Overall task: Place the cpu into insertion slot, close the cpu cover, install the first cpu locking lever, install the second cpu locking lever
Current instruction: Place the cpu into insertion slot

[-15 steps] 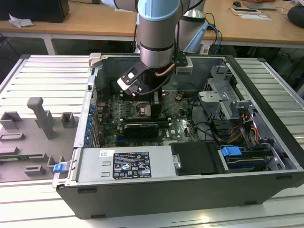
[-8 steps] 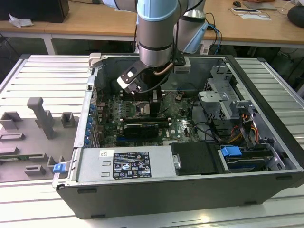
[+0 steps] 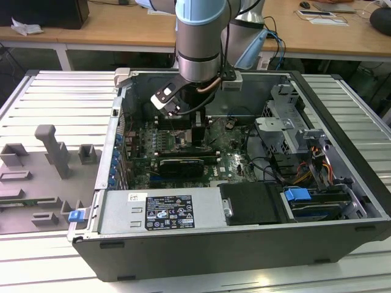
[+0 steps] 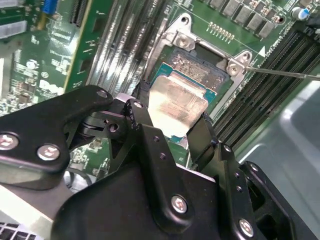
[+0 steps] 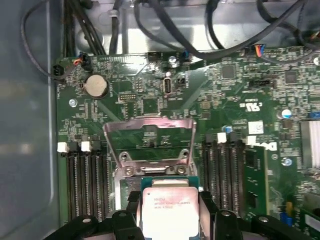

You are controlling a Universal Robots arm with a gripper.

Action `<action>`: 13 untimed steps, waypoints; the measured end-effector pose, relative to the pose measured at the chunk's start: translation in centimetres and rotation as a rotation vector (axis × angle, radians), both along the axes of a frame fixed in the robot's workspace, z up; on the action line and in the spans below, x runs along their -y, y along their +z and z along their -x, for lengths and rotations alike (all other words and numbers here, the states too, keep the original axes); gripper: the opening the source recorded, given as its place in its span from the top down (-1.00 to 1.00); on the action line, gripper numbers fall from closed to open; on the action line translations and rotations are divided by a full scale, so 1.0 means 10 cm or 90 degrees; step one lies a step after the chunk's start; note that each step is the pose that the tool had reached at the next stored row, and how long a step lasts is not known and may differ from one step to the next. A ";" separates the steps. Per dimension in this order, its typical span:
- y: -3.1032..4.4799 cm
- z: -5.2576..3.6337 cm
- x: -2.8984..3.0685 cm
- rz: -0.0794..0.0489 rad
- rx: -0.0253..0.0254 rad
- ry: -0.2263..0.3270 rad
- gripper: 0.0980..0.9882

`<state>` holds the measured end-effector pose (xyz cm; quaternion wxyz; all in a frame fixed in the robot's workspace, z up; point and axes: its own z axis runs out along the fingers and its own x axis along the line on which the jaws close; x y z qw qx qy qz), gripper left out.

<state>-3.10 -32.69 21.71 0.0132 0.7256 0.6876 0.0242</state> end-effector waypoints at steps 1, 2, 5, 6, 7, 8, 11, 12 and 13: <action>-0.015 0.013 -0.002 0.000 -0.0003 0.003 0.00; -0.028 0.027 -0.003 0.000 -0.0003 0.008 0.00; -0.051 0.037 -0.015 0.012 -0.0015 0.014 0.00; -0.058 0.044 -0.018 0.014 -0.0015 0.015 0.00; -0.062 0.047 -0.019 0.012 -0.0015 0.017 0.00; -0.066 0.047 -0.021 0.007 -0.0013 0.018 0.00; -0.095 0.047 -0.037 -0.003 -0.0011 0.024 0.00; -0.114 0.050 -0.046 -0.003 -0.0012 0.025 0.00; -0.129 0.053 -0.062 -0.003 -0.0011 0.025 0.00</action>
